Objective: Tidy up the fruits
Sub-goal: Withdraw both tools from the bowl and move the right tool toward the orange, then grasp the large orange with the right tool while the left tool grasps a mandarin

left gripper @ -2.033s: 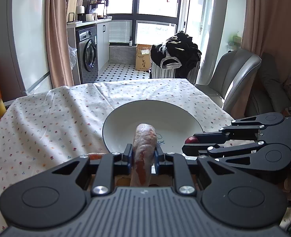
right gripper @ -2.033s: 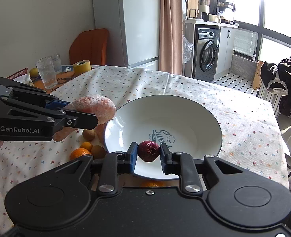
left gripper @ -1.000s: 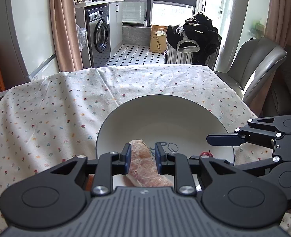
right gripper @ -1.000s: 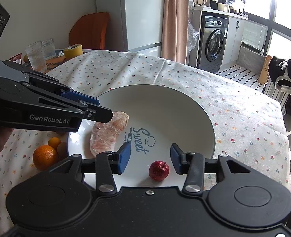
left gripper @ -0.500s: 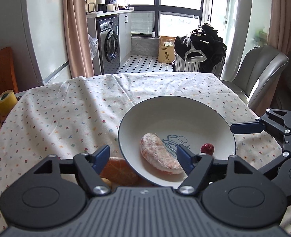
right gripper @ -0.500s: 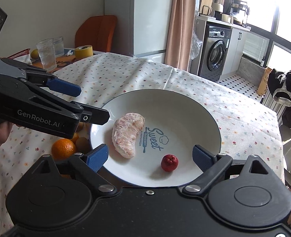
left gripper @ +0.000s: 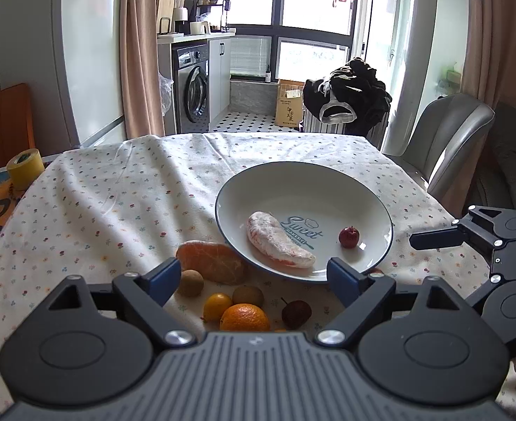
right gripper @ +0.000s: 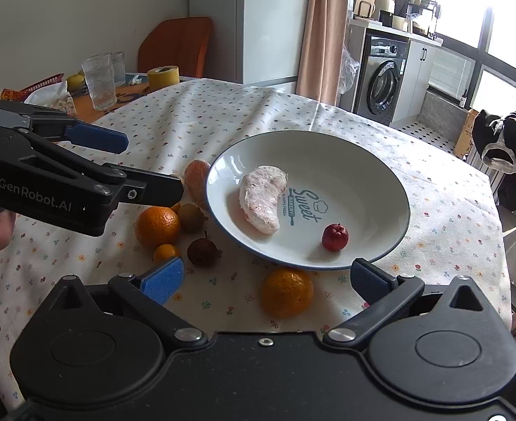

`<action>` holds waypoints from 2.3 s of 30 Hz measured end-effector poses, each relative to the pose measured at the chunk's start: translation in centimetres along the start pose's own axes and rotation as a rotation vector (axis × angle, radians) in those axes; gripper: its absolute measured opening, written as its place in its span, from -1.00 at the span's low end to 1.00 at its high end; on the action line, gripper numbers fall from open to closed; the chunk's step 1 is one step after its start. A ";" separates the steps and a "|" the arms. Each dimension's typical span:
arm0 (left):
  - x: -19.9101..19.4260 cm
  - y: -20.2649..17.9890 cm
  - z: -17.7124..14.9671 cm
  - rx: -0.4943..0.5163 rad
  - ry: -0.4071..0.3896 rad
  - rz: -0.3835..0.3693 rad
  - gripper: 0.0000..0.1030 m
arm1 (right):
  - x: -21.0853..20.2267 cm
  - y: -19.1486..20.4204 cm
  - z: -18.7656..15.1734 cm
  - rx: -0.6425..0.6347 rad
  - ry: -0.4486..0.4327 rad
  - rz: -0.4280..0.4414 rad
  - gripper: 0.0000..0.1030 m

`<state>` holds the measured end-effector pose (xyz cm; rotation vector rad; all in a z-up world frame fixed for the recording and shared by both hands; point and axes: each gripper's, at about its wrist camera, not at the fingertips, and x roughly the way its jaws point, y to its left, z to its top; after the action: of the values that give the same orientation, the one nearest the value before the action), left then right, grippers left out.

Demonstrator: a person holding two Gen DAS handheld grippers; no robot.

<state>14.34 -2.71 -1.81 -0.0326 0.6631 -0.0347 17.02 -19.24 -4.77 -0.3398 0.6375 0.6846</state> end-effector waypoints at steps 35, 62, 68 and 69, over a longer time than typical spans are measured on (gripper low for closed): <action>-3.6 0.4 -6.4 -0.076 -0.006 -0.005 0.73 | -2.5 1.9 -5.4 0.138 -0.022 -0.072 1.00; 0.7 -1.5 -6.4 -0.096 0.015 -0.080 -0.03 | -1.1 -0.3 -5.5 0.210 -0.082 0.002 0.28; 2.4 -1.6 -6.2 -0.113 0.036 -0.060 -0.10 | -0.4 -1.0 -5.4 0.231 -0.072 0.004 0.22; 2.6 -1.6 -6.2 -0.116 0.040 -0.054 -0.12 | -0.2 -1.0 -5.3 0.233 -0.066 0.003 0.22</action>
<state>12.57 -4.52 -8.26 -0.1620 0.7038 -0.0488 15.33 -22.68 -8.56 -0.1002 0.6473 0.6149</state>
